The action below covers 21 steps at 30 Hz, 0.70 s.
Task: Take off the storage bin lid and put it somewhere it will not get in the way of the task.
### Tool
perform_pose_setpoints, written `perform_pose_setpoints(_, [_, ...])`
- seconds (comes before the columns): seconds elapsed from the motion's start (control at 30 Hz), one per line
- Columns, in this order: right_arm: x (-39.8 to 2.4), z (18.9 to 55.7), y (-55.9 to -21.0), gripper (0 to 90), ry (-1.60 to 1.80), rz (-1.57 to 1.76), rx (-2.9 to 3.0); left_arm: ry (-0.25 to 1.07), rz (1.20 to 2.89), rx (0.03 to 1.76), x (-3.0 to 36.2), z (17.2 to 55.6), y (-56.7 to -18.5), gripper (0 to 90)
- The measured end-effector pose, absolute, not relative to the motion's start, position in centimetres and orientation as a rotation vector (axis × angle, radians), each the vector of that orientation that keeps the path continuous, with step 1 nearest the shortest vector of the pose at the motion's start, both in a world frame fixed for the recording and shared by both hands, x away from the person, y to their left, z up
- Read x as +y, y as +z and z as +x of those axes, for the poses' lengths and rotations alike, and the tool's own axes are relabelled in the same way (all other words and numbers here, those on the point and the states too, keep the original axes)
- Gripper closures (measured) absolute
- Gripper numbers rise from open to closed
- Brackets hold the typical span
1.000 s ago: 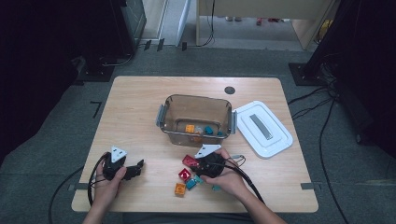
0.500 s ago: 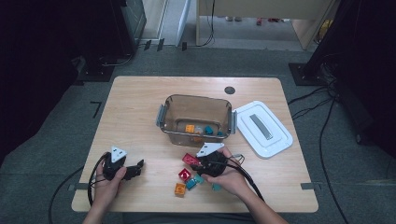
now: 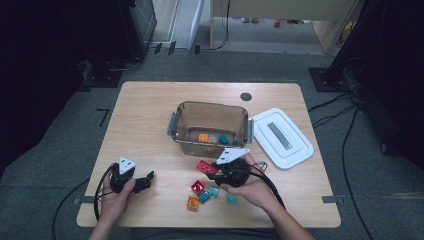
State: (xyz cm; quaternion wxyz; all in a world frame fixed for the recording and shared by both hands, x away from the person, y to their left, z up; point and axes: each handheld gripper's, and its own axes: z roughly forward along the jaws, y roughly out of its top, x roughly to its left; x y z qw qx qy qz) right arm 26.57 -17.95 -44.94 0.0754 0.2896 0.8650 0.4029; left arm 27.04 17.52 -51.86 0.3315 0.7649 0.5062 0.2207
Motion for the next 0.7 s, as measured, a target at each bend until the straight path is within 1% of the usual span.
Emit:
perform_pose_setpoints(0.27, [-19.0,26.5,-41.5,59.8,1.268,0.824,2.563,0.575,2.000,1.323,17.5,27.0,-51.8,13.6])
perform_pose_setpoints(0.7, [-19.8,27.3,-37.5,59.8,1.296,0.779,2.530,0.577,1.997,1.325,17.5,27.1,-51.9,13.6])
